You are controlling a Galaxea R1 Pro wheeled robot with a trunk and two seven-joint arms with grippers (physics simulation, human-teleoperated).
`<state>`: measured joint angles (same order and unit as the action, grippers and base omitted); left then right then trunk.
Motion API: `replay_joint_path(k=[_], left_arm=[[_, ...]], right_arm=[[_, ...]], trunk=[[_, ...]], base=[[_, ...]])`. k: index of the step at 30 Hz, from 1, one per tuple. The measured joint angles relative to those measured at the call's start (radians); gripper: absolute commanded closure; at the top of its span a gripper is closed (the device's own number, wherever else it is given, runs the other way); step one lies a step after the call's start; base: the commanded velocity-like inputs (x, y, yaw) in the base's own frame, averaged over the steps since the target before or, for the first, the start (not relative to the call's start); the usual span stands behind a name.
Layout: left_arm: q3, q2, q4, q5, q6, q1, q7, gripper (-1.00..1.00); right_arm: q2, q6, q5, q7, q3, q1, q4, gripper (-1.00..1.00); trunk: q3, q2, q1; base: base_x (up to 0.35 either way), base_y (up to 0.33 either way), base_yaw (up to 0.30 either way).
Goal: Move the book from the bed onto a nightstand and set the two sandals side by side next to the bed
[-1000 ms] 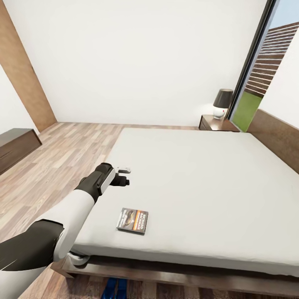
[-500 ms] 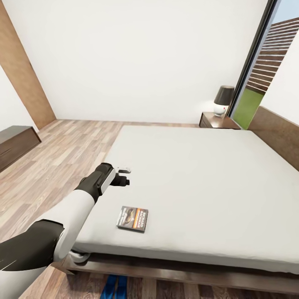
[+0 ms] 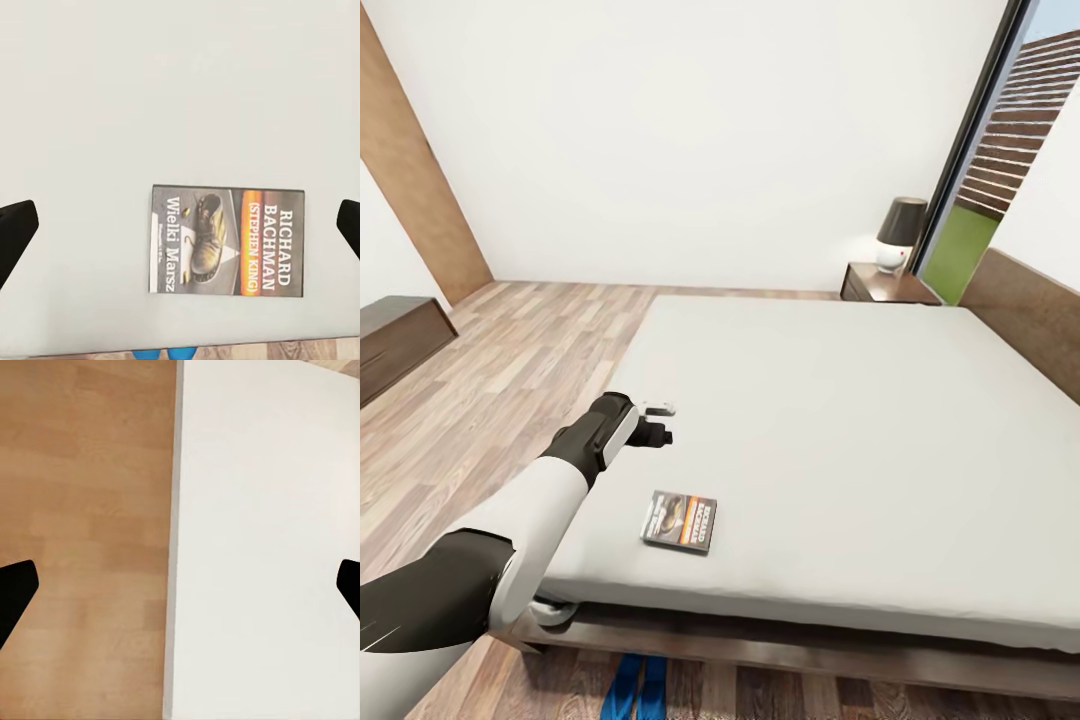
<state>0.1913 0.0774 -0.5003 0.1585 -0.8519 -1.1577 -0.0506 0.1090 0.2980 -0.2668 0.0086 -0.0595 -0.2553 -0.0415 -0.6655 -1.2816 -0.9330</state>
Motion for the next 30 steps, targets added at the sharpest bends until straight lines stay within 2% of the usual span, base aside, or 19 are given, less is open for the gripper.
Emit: replay_joint_path(k=[10, 30], left_arm=[[0.0, 0.0, 0.002, 0.0, 0.005, 0.0, 0.0, -1.0], [0.001, -0.001, 0.004, 0.0, 0.007, 0.001, 0.001, -1.0]], right_arm=[[0.001, 0.001, -0.018, 0.0, 0.0, -0.002, -0.001, -1.0], [0.004, -0.005, -0.02, -0.005, 0.008, -0.019, 0.0, -1.0]], trunk=[[-0.01, 0.0, 0.0], [-0.014, 0.0, 0.0]], base=[[0.0, 0.0, 0.0], [0.0, 0.0, 0.0]])
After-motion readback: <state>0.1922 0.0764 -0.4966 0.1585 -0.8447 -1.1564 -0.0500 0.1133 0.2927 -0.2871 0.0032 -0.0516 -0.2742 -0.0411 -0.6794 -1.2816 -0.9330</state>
